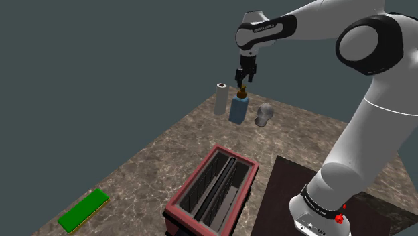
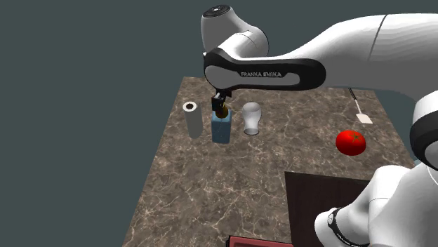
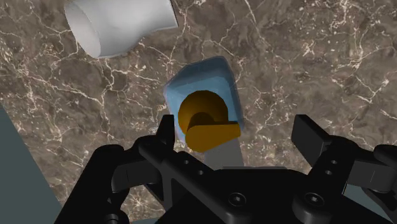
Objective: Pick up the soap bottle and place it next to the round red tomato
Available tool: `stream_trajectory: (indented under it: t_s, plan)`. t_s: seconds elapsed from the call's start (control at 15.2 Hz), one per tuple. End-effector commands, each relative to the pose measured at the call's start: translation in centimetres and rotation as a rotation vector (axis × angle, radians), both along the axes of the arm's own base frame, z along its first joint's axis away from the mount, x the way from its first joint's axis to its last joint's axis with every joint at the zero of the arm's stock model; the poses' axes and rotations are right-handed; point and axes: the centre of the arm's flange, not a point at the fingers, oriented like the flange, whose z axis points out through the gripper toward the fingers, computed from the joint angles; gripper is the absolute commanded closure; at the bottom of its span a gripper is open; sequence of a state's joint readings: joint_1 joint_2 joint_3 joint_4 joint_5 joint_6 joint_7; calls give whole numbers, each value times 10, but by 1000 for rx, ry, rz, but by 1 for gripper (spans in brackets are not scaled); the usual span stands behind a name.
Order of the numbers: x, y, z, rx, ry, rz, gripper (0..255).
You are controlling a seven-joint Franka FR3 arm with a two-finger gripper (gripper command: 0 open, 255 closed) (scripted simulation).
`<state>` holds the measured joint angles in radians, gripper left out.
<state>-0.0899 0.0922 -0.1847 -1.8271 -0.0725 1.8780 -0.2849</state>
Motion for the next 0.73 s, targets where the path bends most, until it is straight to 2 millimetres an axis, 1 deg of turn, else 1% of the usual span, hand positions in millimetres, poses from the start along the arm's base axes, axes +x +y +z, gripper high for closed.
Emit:
stream_trajectory:
  t_s: [0.0,0.46,0.53,0.66]
  plan:
    - [19,-12,-3,-3,-7,8,0]
    - [17,-15,-40,-3,-7,8,0]
    - [17,-15,-43,-3,-7,8,0]
    - [17,-15,-43,-3,-7,8,0]
